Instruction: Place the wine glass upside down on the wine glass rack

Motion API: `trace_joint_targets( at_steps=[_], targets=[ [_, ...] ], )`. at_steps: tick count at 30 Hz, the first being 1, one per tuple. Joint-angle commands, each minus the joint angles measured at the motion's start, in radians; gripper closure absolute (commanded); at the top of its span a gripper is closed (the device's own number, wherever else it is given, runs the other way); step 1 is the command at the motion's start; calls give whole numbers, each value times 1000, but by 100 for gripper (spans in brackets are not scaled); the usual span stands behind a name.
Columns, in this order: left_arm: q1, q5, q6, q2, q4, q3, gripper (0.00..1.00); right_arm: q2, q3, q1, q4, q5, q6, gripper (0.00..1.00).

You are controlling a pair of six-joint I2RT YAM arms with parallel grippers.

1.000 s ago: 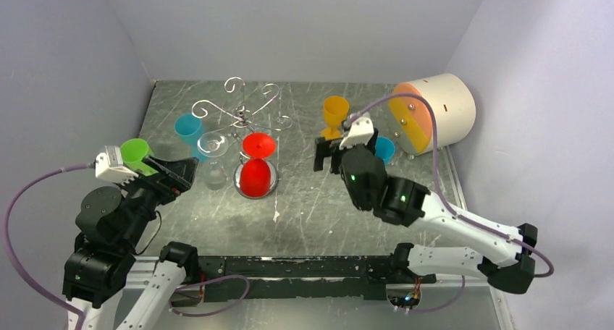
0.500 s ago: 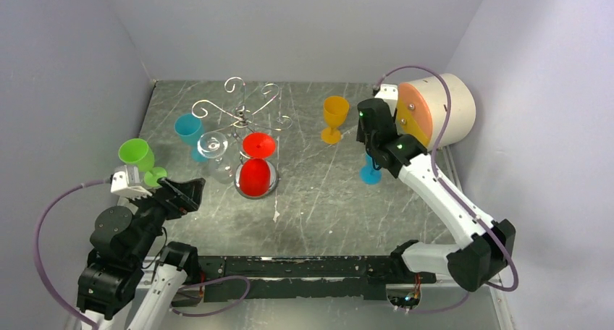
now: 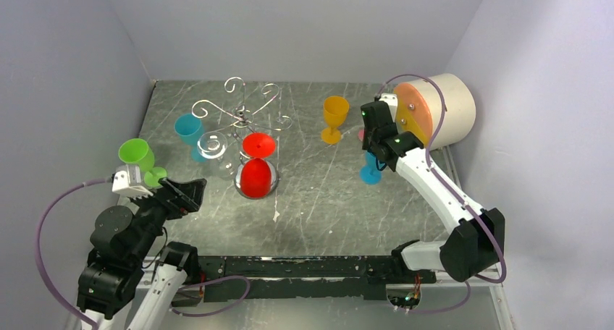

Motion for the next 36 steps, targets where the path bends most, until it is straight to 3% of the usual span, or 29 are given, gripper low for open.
trace_joint_targets(
  at_steps=[1,20,31,36],
  targets=[
    [-5,84,114,-17,43,51,1,-3,-28,-12,35,-73,-8,65],
    [-5,246,287,10,52,171,1,-41,41,-12,-61,-47,-9,65],
    [-3,434,267,76,172,130,1,-69,22,-12,-26,-175,-33,62],
    [-1,446,270,87,182,150,1,-48,10,-12,-18,-176,-41,62]
  ],
)
